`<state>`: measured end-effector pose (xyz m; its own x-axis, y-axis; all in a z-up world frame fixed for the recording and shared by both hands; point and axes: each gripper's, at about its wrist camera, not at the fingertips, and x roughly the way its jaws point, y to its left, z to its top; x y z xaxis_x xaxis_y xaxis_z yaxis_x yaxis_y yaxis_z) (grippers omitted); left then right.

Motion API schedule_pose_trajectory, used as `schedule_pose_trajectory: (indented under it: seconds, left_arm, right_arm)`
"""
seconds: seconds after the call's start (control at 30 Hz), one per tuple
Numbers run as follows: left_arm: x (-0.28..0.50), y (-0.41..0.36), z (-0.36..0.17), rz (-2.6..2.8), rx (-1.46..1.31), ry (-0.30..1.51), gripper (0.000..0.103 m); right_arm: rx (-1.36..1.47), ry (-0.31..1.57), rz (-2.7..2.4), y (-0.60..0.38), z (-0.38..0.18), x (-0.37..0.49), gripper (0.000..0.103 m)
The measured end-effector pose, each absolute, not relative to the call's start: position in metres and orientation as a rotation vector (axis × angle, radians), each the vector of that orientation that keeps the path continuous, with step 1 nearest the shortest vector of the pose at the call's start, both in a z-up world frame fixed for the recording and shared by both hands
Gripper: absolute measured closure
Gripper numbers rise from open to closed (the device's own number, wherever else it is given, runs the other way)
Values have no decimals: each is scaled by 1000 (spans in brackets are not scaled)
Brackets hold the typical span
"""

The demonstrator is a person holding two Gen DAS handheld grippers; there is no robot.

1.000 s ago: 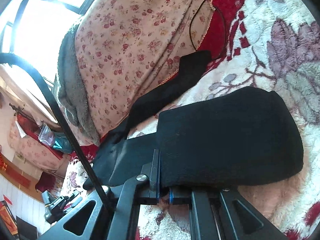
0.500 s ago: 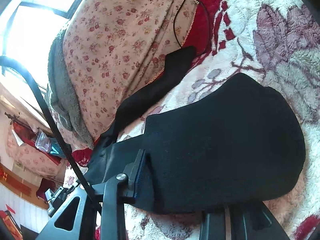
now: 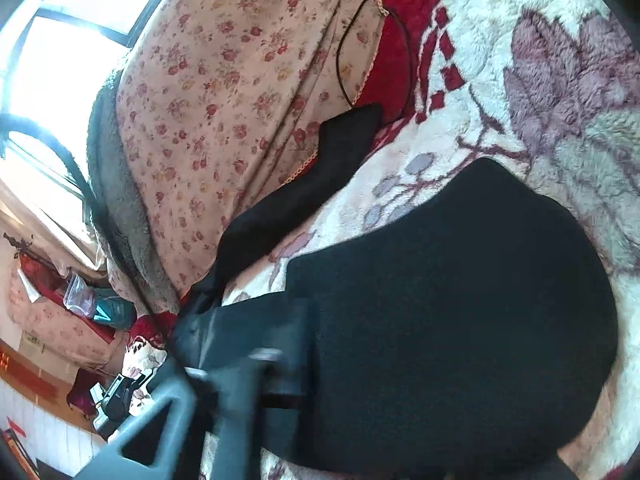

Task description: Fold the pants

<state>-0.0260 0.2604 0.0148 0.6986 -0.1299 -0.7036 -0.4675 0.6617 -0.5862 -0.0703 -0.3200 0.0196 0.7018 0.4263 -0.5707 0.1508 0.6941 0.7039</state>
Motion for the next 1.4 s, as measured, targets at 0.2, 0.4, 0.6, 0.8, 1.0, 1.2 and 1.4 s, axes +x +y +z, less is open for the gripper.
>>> schedule_pose_trajectory:
  seconds: [0.2, 0.4, 0.6, 0.8, 1.0, 1.2, 1.4]
  left_arm:
    - [-27, 264, 29, 166, -772, 827, 99]
    - [-52, 271, 53, 132, -752, 794, 99]
    - [-90, 290, 63, 158, -772, 801, 99]
    - [-131, 300, 45, 271, -712, 843, 99]
    - [-130, 289, 19, 341, -641, 887, 99]
    - [-132, 290, 26, 345, -608, 882, 85]
    - [-158, 308, 47, 435, -591, 847, 57]
  right_arm:
    - [789, 763, 211, -317, 32, -74, 98]
    - [737, 746, 286, -308, 60, -86, 99]
    - [729, 743, 378, -296, 78, -105, 99]
    - [597, 795, 211, -295, 62, -119, 96]
    - [491, 842, -17, -318, 39, -115, 90]
    - [418, 842, -207, -356, 55, -125, 81]
    - [444, 760, -284, -390, 90, -142, 71]
